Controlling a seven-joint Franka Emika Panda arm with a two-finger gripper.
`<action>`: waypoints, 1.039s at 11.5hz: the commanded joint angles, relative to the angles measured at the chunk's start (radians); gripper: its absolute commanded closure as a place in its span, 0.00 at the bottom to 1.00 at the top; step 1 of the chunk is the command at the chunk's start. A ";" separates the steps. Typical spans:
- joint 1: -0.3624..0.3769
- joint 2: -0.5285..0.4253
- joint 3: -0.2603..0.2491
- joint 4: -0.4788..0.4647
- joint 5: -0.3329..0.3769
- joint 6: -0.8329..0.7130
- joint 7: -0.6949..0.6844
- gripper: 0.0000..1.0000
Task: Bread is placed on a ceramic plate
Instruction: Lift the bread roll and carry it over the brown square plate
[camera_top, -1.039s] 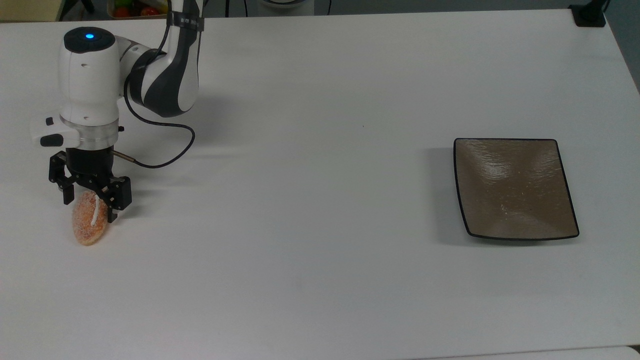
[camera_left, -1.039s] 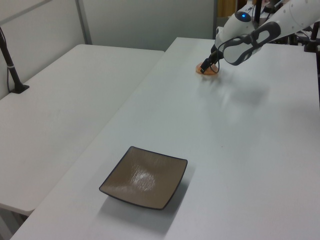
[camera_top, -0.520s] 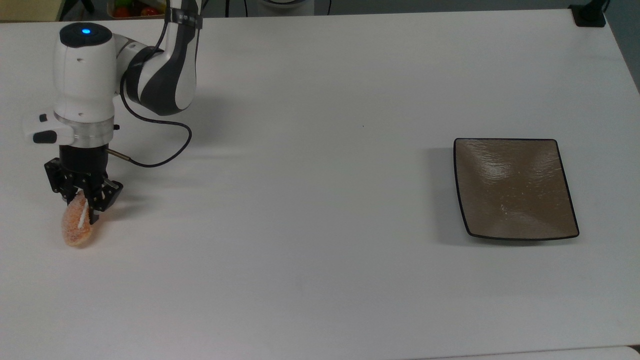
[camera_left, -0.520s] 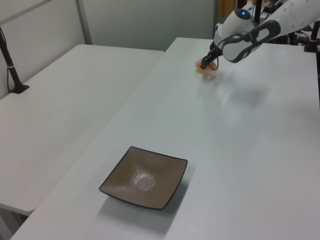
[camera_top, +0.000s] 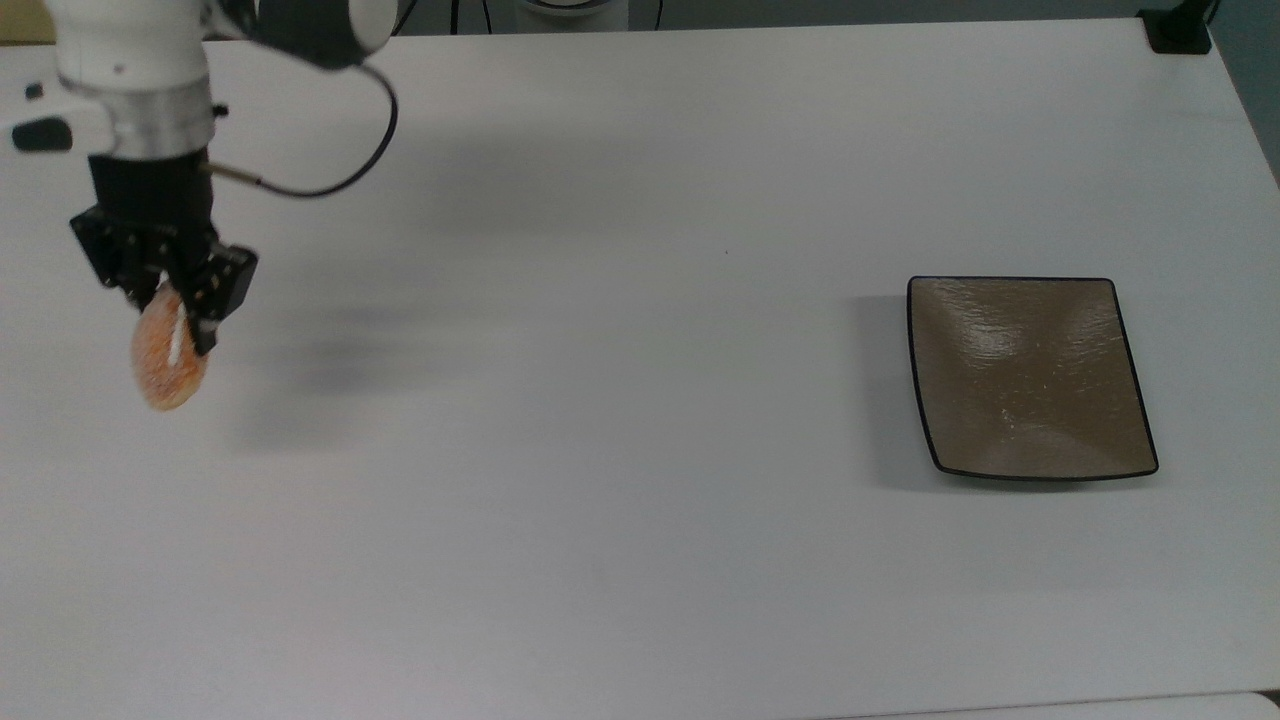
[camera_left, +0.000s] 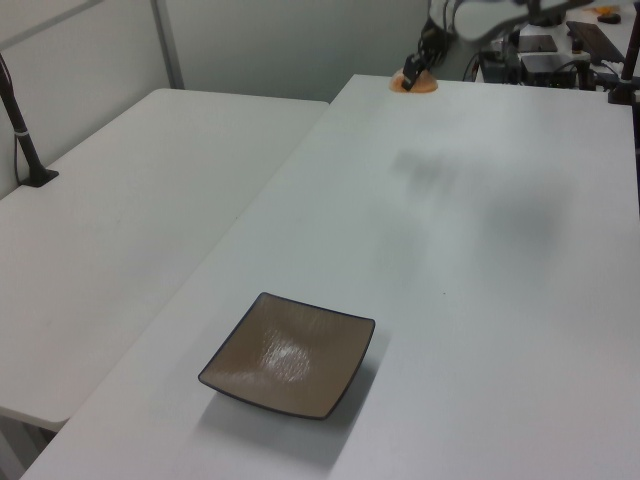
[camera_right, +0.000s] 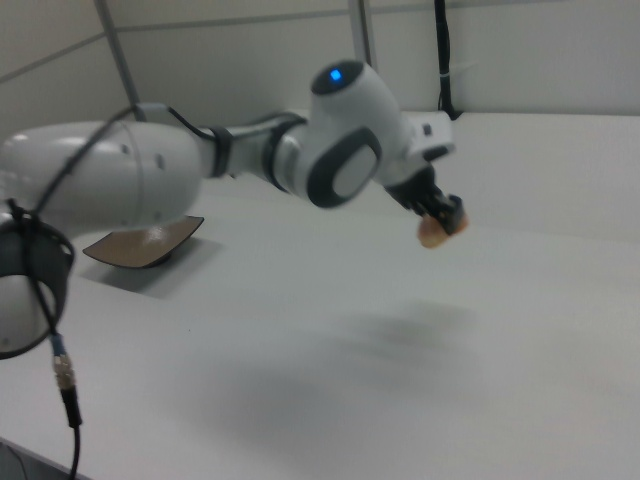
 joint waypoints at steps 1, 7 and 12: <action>0.076 -0.221 -0.004 -0.081 0.040 -0.268 -0.010 0.59; 0.321 -0.436 -0.004 -0.185 0.099 -0.493 0.012 0.58; 0.536 -0.328 0.028 -0.072 0.086 -0.479 0.229 0.57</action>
